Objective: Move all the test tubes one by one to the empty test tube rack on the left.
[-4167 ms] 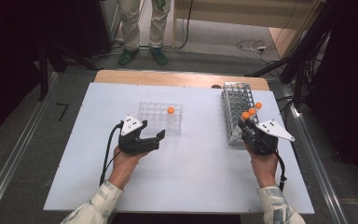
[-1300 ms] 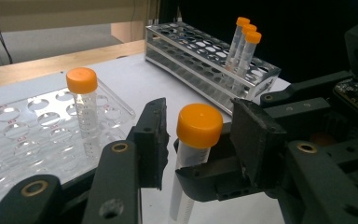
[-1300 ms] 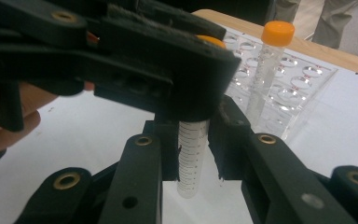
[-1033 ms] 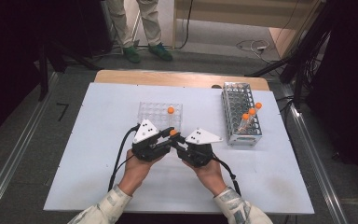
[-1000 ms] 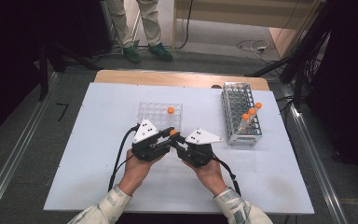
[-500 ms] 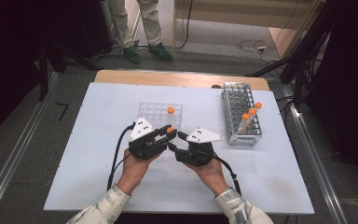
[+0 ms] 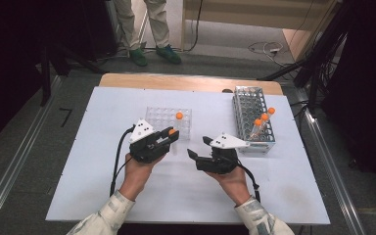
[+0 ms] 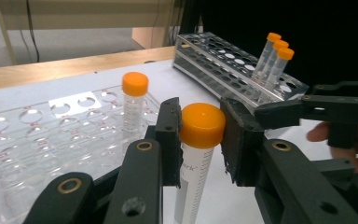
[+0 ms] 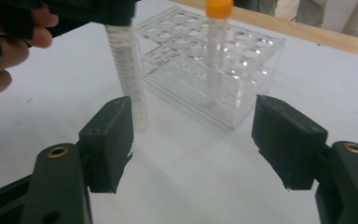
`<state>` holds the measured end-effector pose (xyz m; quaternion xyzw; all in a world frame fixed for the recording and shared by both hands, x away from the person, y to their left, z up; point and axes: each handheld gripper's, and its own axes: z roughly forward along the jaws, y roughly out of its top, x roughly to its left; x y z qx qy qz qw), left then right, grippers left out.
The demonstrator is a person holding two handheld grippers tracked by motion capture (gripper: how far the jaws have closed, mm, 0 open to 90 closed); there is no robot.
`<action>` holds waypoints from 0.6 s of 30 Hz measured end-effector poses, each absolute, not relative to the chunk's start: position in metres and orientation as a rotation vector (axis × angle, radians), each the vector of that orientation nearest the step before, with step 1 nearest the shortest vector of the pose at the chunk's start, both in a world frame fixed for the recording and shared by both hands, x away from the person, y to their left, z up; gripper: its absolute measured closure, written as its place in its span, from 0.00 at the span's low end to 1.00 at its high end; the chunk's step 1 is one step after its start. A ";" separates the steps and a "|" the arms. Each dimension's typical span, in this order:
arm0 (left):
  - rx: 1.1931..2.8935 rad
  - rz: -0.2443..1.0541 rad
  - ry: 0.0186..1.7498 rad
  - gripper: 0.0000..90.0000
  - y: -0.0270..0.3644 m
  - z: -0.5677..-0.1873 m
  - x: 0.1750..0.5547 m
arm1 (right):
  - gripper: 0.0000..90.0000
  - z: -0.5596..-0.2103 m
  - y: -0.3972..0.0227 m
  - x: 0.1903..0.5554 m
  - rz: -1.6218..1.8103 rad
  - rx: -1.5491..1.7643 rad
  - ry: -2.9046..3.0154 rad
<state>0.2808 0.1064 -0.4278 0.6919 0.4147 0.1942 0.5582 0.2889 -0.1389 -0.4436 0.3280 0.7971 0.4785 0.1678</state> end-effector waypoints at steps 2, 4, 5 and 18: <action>1.621 0.464 0.991 0.78 0.109 -0.427 0.283 | 0.29 -0.445 -0.146 0.289 1.348 0.964 2.261; 1.613 0.467 1.001 0.78 0.111 -0.426 0.285 | 0.29 -0.446 -0.153 0.289 1.341 0.971 2.252; 1.612 0.470 1.007 0.78 0.112 -0.426 0.285 | 0.29 -0.446 -0.157 0.288 1.339 0.982 2.246; 1.598 0.507 1.041 0.78 0.119 -0.414 0.297 | 0.28 -0.446 -0.198 0.286 1.318 1.062 2.184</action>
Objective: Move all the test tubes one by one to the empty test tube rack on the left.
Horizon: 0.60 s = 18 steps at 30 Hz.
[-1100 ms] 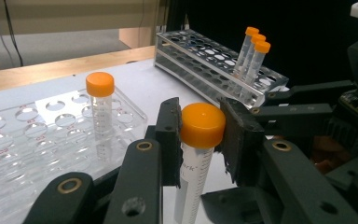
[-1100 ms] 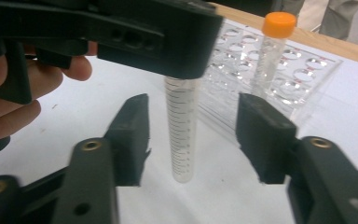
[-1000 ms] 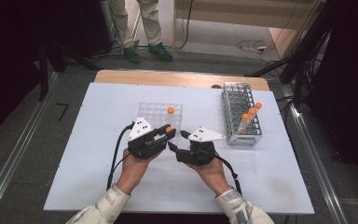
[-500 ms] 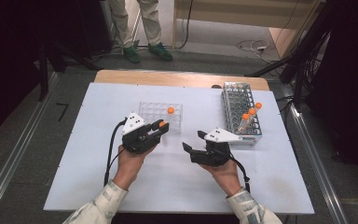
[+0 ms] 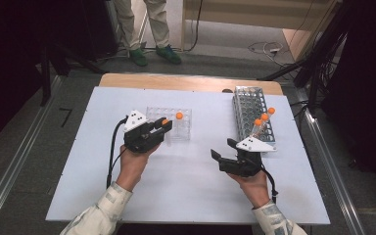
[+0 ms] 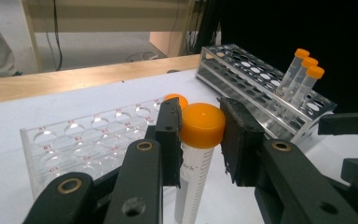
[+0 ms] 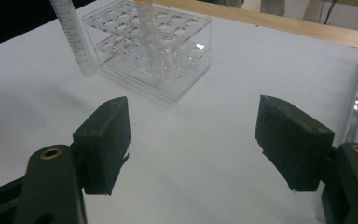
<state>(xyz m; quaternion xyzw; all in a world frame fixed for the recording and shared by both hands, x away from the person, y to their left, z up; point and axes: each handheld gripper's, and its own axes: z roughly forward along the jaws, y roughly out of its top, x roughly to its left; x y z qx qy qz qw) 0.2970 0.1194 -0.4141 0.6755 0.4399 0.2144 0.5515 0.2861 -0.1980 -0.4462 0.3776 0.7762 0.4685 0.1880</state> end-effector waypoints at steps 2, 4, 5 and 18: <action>1.598 0.513 1.043 0.78 0.120 -0.412 0.299 | 0.28 -0.446 -0.203 0.286 1.314 1.068 2.176; 1.601 0.516 1.044 0.78 0.119 -0.409 0.301 | 0.28 -0.446 -0.206 0.287 1.314 1.073 2.168; 1.600 0.517 1.047 0.78 0.119 -0.408 0.303 | 0.28 -0.446 -0.208 0.287 1.312 1.079 2.167; 1.575 0.542 1.069 0.78 0.122 -0.397 0.315 | 0.28 -0.446 -0.222 0.288 1.305 1.108 2.137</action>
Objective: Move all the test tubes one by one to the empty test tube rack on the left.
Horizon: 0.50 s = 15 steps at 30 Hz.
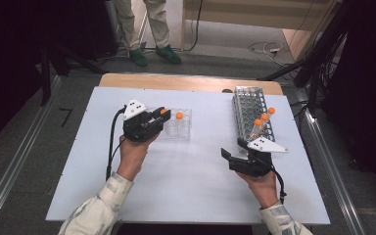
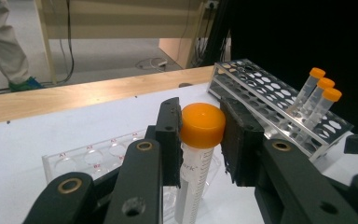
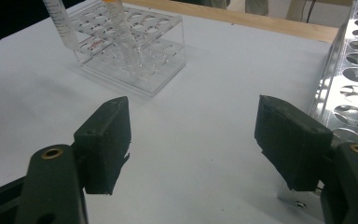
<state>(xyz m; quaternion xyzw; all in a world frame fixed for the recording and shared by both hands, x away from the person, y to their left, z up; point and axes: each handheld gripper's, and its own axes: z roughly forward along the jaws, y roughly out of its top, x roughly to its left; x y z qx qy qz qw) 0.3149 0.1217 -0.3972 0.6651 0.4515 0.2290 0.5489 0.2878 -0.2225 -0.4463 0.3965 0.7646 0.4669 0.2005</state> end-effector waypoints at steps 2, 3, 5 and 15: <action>1.570 0.544 1.074 0.78 0.121 -0.396 0.317 | 0.28 -0.446 -0.223 0.288 1.306 1.108 2.135; 1.567 0.546 1.074 0.78 0.121 -0.396 0.319 | 0.28 -0.446 -0.222 0.288 1.305 1.108 2.135; 1.569 0.554 1.077 0.78 0.120 -0.395 0.323 | 0.28 -0.446 -0.222 0.288 1.303 1.106 2.136; 1.553 0.571 1.111 0.78 0.121 -0.394 0.341 | 0.29 -0.446 -0.225 0.288 1.309 1.112 2.127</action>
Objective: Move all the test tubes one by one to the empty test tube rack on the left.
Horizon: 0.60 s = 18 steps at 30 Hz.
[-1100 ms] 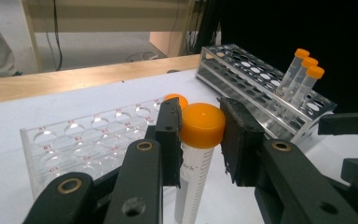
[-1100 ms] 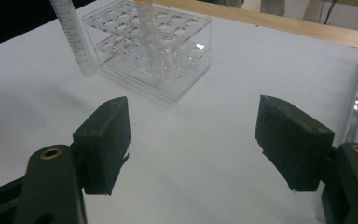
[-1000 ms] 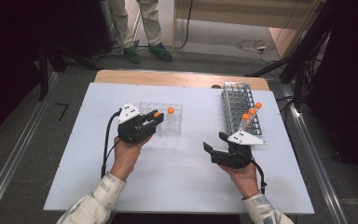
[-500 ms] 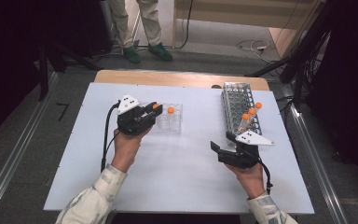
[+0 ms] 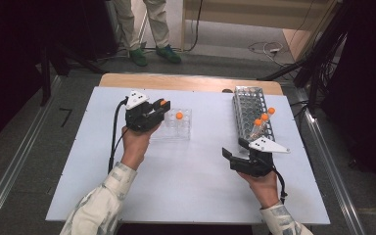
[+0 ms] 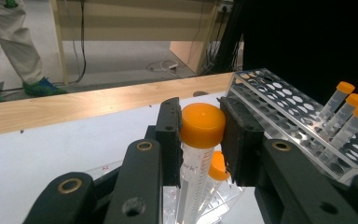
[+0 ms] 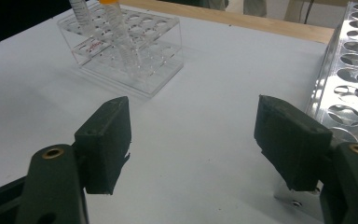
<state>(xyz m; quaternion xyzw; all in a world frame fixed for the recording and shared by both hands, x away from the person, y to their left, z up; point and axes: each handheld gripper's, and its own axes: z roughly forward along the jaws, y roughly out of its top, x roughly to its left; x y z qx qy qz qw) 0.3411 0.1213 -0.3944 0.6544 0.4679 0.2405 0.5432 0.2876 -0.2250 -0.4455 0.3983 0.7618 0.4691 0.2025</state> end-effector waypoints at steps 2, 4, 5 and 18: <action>1.551 0.574 1.113 0.78 0.120 -0.394 0.343 | 0.29 -0.446 -0.225 0.288 1.309 1.109 2.126; 1.549 0.578 1.109 0.78 0.119 -0.393 0.345 | 0.29 -0.446 -0.225 0.288 1.309 1.109 2.127; 1.546 0.583 1.109 0.78 0.118 -0.393 0.346 | 0.29 -0.446 -0.225 0.288 1.310 1.109 2.127; 1.561 0.622 1.105 0.78 0.109 -0.397 0.355 | 0.29 -0.445 -0.227 0.287 1.314 1.114 2.120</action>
